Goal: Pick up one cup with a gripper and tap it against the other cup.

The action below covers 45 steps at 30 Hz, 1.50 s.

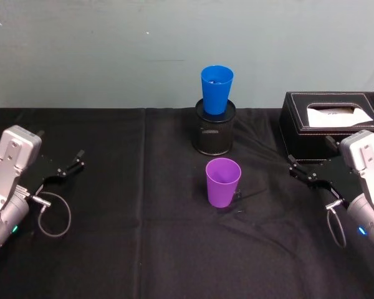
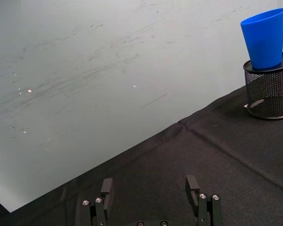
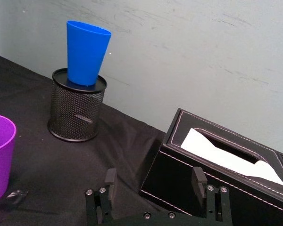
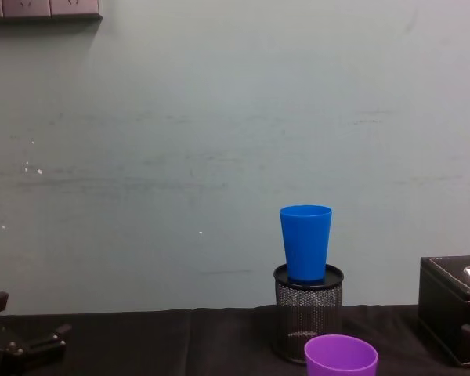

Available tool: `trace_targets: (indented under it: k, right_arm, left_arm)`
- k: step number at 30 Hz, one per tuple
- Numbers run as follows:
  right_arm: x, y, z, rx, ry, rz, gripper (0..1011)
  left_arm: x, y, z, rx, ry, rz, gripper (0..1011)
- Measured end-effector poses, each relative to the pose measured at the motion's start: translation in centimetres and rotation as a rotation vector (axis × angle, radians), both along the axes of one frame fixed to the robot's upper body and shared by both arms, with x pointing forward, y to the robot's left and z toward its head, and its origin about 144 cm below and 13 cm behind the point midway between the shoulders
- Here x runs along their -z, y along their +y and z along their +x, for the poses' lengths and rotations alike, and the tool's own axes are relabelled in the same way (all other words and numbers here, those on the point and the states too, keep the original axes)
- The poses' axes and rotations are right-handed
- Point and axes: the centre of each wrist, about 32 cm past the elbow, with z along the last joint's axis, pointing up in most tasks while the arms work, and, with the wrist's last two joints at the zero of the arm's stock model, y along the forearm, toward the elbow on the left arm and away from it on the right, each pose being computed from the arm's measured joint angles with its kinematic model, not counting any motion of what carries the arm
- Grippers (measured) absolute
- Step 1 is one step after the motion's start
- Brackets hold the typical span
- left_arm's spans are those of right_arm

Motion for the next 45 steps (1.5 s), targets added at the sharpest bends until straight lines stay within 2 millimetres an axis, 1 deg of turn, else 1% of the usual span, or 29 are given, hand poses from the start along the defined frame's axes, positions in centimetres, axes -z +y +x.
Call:
trace_targets:
  k: [6, 10, 13, 15, 17, 19, 20, 23, 26, 34, 39, 45]
  right_arm:
    - [0.2, 0.5, -1.2, -0.031, 0.018, -0.025, 1003]
    - [0.5, 1.4, -2.6, -0.082, 0.042, -0.026, 1003]
    - [0.9, 2.7, -3.7, -0.142, 0.068, 0.002, 1003]
    - [1.0, 3.0, -3.9, -0.156, 0.074, 0.012, 1003]
    - [1.3, 4.1, -4.3, -0.209, 0.097, 0.043, 1003]
    - [1.4, 4.6, -4.4, -0.231, 0.106, 0.058, 1003]
    - [1.5, 5.2, -4.4, -0.253, 0.113, 0.074, 1003]
    - [1.5, 5.9, -4.2, -0.273, 0.120, 0.093, 1003]
    - [1.8, 6.8, -3.6, -0.287, 0.133, 0.124, 1003]
    - [2.7, 8.3, -1.3, -0.246, 0.139, 0.224, 1003]
    - [3.0, 8.8, -0.4, -0.239, 0.148, 0.265, 1003]
    - [3.3, 9.4, 0.2, -0.247, 0.161, 0.295, 1003]
  left_arm:
    - [0.0, 0.0, 0.0, 0.000, 0.000, 0.000, 1000]
    - [0.0, 0.0, 0.0, 0.000, 0.000, 0.000, 1000]
    - [0.0, 0.0, 0.0, 0.000, 0.000, 0.000, 1000]
    - [0.0, 0.0, 0.0, 0.000, 0.000, 0.000, 1000]
    - [0.0, 0.0, 0.0, 0.000, 0.000, 0.000, 1000]
    - [0.0, 0.0, 0.0, 0.000, 0.000, 0.000, 1000]
    - [0.0, 0.0, 0.0, 0.000, 0.000, 0.000, 1000]
    - [0.0, 0.0, 0.0, 0.000, 0.000, 0.000, 1000]
    - [0.0, 0.0, 0.0, 0.000, 0.000, 0.000, 1000]
    - [0.0, 0.0, 0.0, 0.000, 0.000, 0.000, 1000]
    - [0.0, 0.0, 0.0, 0.000, 0.000, 0.000, 1000]
    - [0.0, 0.0, 0.0, 0.000, 0.000, 0.000, 1000]
